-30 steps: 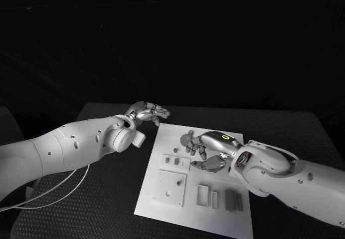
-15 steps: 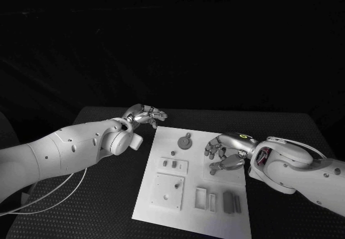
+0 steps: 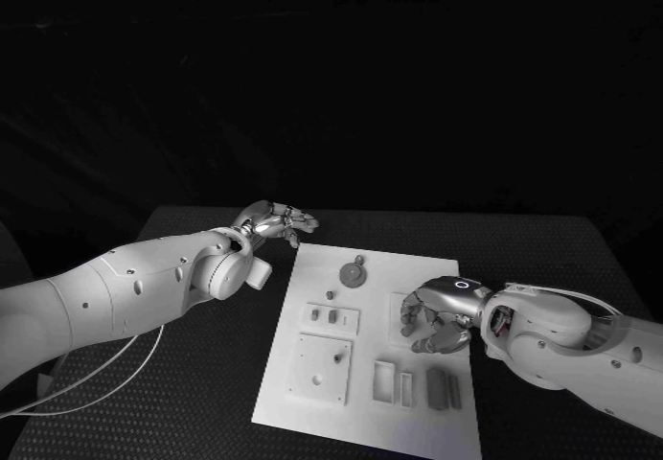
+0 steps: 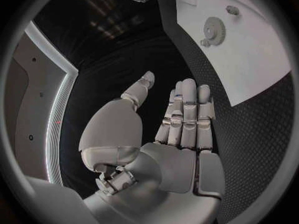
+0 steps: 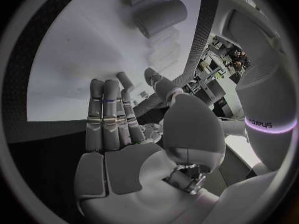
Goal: Assemble the parts on the task board
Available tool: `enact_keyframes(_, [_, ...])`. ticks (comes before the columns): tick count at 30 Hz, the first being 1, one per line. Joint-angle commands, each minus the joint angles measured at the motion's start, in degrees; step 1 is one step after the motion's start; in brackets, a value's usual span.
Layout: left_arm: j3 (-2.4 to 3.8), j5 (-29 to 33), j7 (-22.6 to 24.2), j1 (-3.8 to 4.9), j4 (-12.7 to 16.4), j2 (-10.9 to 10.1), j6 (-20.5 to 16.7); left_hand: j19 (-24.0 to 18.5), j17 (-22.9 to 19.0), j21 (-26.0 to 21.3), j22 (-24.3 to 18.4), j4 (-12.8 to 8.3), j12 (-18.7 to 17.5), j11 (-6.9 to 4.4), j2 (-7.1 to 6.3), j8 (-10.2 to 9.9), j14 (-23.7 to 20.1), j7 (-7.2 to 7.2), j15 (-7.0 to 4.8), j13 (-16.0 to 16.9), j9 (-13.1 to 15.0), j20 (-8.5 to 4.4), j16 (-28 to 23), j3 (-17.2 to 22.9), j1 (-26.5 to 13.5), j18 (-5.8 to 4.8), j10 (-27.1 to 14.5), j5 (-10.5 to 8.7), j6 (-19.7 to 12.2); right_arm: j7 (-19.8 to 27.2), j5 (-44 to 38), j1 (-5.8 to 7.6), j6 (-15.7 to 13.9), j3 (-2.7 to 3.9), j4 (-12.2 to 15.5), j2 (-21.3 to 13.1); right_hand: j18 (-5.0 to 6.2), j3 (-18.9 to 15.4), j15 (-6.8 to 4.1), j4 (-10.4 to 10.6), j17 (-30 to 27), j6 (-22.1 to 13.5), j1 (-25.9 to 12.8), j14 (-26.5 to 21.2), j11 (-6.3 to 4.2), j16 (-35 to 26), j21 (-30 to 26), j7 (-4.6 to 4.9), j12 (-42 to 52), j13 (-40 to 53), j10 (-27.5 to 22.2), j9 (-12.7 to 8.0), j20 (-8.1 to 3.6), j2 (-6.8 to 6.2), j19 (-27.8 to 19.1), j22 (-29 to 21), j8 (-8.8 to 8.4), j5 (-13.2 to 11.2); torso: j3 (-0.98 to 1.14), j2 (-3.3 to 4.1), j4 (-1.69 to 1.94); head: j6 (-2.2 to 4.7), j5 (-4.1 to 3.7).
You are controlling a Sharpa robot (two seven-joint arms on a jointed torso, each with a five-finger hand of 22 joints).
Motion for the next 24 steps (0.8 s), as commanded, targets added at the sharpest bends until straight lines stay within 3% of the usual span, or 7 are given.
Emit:
enact_keyframes(1, [0.03,0.40,0.79,0.04,0.05,0.08,0.84,0.13,0.11,-0.14,0.07,0.25,0.21,0.05,0.43,0.05,0.37,0.18,-0.16,-0.09,-0.10,-0.65,0.10,-0.19,0.15,0.89,-0.23,-0.20,-0.34,-0.44,-2.77,-0.38,-1.77,0.00,-0.13,0.36,0.86,2.27,-0.20,1.01,0.51,0.97,1.41,0.85,-0.34,-0.20,0.11,0.55,0.54,-0.17,1.38,0.05,-0.35,-0.19,0.68,-0.10,0.69,-0.84,-0.12,0.02,0.14,-0.07,-0.14])
enact_keyframes(14, [0.03,0.45,0.74,0.04,0.19,-0.12,0.97,0.19,0.17,-0.14,0.10,0.30,0.25,0.02,0.54,0.05,0.45,0.19,-0.19,-0.08,-0.12,-0.66,0.15,-0.22,0.10,0.90,-0.15,-0.20,-0.38,-0.80,-4.34,-1.19,-3.17,0.00,-1.44,1.89,0.86,6.53,-1.57,2.52,2.73,3.39,3.57,3.04,-1.82,0.88,1.94,0.20,2.41,0.06,5.37,0.35,-1.41,1.50,3.01,0.60,2.07,-0.92,-0.21,0.01,0.17,-0.35,-0.22])
enact_keyframes(24, [0.03,0.45,0.70,0.04,0.29,-0.18,1.01,0.21,0.20,-0.14,0.11,0.37,0.26,0.01,0.62,0.06,0.47,0.20,-0.19,-0.09,-0.13,-0.66,0.16,-0.24,0.01,0.90,-0.13,-0.20,-0.39,-0.91,-6.28,-1.26,-4.82,0.00,-1.37,2.08,0.86,9.61,-2.94,2.15,5.72,6.14,5.09,4.09,-3.24,5.15,5.08,-0.92,4.17,1.04,8.84,0.74,-2.87,5.17,5.21,3.18,3.34,-0.91,-0.17,-0.02,0.11,-0.41,-0.25])
